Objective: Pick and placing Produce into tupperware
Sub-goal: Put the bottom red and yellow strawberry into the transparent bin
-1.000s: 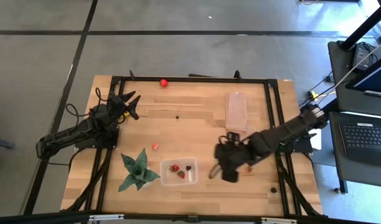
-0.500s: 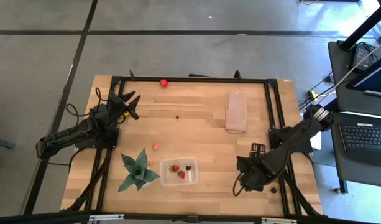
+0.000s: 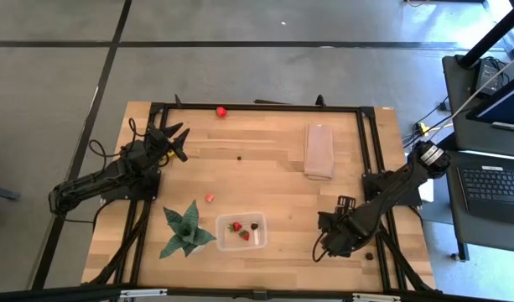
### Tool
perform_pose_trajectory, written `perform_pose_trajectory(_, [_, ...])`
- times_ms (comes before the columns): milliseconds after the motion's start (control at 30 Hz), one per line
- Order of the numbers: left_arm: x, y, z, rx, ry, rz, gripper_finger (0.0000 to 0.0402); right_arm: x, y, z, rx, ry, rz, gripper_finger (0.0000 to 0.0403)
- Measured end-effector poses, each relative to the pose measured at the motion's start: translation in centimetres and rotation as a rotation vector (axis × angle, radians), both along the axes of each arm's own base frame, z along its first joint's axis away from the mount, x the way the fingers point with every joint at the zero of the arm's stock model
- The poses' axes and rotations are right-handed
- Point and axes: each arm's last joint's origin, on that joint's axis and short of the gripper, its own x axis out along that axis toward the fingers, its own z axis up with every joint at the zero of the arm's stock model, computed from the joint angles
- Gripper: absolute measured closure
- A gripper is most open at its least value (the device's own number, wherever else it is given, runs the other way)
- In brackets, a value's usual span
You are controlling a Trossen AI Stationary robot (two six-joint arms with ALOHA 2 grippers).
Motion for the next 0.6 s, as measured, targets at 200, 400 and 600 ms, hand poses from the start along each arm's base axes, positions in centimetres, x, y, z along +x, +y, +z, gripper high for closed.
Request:
perform_pose_trajectory(200, [0.0,0.0,0.0,0.0,0.0,0.0,0.0244,0.3,0.26,-0.03,0.027,-0.031,0.003,0.0194])
perform_pose_trajectory(400, [0.0,0.0,0.0,0.0,0.0,0.0,0.0244,0.33,0.29,-0.03,0.03,-0.034,0.004,0.0194])
perform_pose_trajectory(600, [0.0,0.0,0.0,0.0,0.0,0.0,0.0244,0.84,0.73,-0.02,0.074,-0.085,0.027,0.0194])
